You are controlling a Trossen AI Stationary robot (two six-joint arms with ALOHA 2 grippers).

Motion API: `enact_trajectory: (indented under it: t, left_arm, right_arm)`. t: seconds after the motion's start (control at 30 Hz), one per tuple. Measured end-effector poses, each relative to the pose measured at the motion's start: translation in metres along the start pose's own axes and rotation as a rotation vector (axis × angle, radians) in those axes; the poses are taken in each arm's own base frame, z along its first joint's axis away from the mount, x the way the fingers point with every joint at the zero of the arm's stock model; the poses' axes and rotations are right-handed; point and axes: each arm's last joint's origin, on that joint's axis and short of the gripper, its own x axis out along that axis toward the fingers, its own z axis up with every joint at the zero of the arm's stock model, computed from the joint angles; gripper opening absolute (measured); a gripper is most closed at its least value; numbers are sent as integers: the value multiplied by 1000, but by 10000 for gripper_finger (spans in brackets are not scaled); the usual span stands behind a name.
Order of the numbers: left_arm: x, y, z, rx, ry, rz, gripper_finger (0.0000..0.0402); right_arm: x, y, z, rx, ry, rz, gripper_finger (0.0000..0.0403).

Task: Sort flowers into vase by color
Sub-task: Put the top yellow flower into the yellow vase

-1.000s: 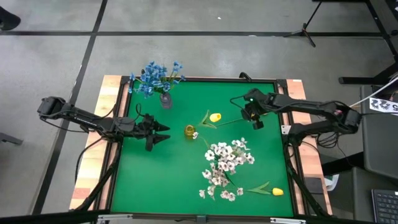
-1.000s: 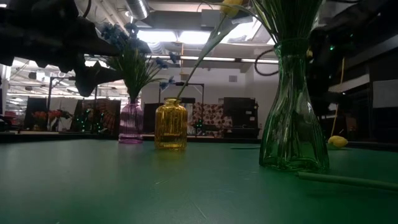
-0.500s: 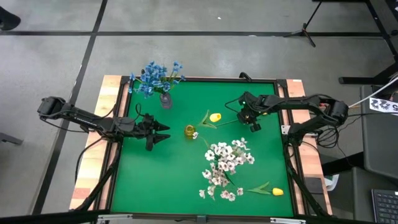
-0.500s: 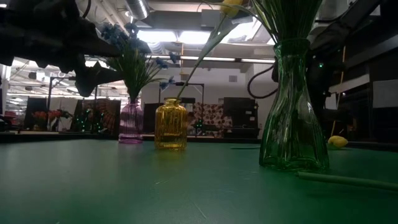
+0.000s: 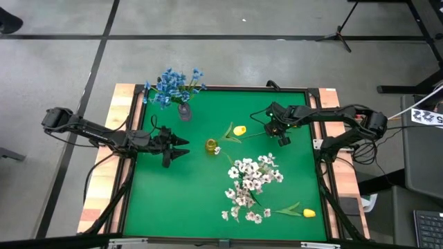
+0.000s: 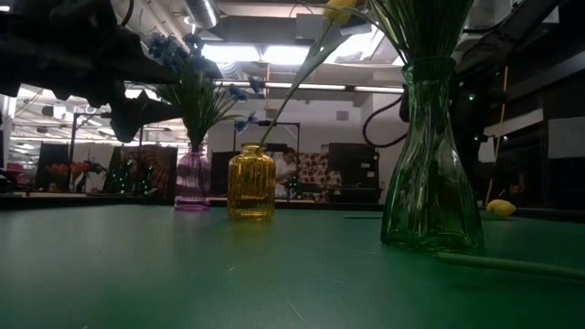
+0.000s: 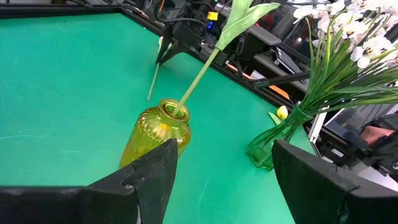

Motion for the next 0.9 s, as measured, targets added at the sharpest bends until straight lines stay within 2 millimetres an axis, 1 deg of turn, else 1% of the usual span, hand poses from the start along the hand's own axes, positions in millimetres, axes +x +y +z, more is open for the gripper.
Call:
enact_trajectory:
  t: [0.1, 0.3, 0.37, 0.5, 0.6, 0.73, 0.9]
  left_arm:
    - [0, 0, 0, -6, 0, 0, 255]
    - [0, 0, 0, -56, -1, -1, 255]
    - [0, 0, 1, -76, -7, -5, 255]
    - [0, -1, 1, -108, -13, -10, 255]
    - [0, -2, 2, -119, -25, -18, 255]
    - [0, -4, 6, -110, -57, -41, 255]
    - [-1, -6, 10, -116, -98, -69, 255]
  right_arm:
    - [0, 0, 0, 10, 10, -6, 8]
    - [-2, -2, -1, 42, 67, -42, 4]
    - [-7, -5, -1, 40, 112, -64, 4]
    - [-29, -20, 9, 11, 139, -135, 3]
    - [-52, -32, 19, -10, 137, -184, 2]
    - [-94, -50, 31, -20, 132, -288, 2]
    - [-163, -69, 48, -35, 105, -433, 1]
